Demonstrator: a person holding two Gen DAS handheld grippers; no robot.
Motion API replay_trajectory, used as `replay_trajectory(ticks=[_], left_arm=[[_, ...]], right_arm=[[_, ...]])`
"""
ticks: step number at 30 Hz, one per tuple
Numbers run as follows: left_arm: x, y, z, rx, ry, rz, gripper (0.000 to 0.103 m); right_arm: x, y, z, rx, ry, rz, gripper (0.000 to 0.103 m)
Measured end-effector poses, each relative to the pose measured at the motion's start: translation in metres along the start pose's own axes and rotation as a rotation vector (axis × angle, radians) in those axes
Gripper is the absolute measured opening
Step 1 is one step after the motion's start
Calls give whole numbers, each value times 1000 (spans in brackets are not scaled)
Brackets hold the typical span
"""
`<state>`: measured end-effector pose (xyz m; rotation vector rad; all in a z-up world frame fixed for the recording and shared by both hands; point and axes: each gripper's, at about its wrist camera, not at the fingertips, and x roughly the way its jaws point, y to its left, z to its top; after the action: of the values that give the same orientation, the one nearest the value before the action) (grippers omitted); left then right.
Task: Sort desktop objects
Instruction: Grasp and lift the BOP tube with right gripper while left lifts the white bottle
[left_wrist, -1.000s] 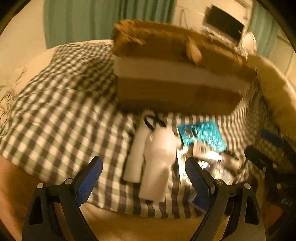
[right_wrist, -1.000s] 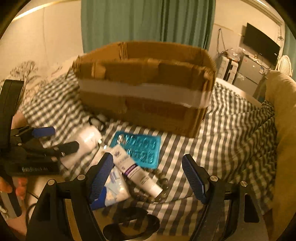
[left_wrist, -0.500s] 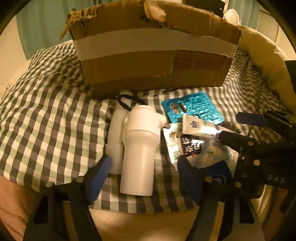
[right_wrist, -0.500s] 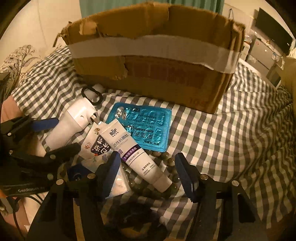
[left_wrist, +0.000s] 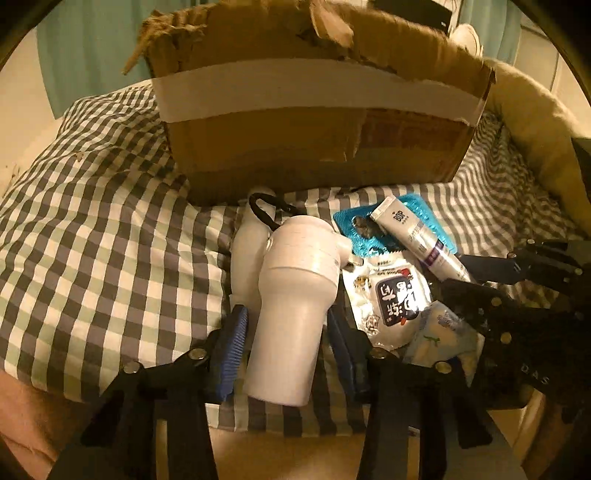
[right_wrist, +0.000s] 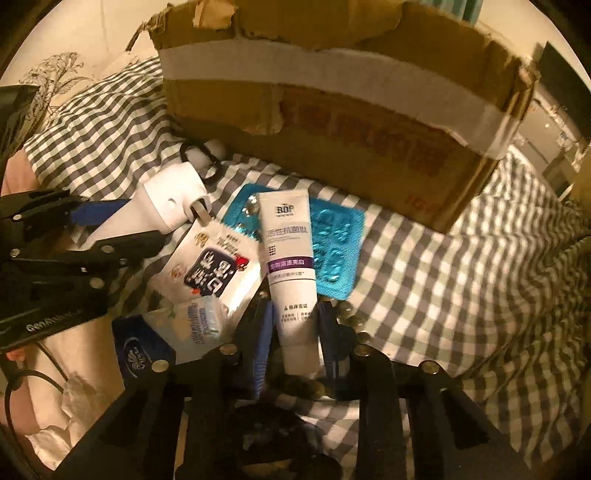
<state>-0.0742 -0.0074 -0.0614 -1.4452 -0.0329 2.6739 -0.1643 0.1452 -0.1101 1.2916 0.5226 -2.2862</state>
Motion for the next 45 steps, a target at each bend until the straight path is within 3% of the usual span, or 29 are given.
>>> replay_trajectory(ticks=[4,24,37,45], left_arm=[[-13,2,-1,-6,-31,-34,34],[-63,17,-18,-12,-61,-66,32],[-74,-7,8,-54,-114,-112,32],[-101,-12,25,-70,-161,-150,32]], right_arm=[[-18,-2,-1,30,-55,-14,24],[-55,-12,-2,84,-142,-13,24],[-82,-10,-6,115,-201,19,24],[-112,-19,3,160,-266,51,24]])
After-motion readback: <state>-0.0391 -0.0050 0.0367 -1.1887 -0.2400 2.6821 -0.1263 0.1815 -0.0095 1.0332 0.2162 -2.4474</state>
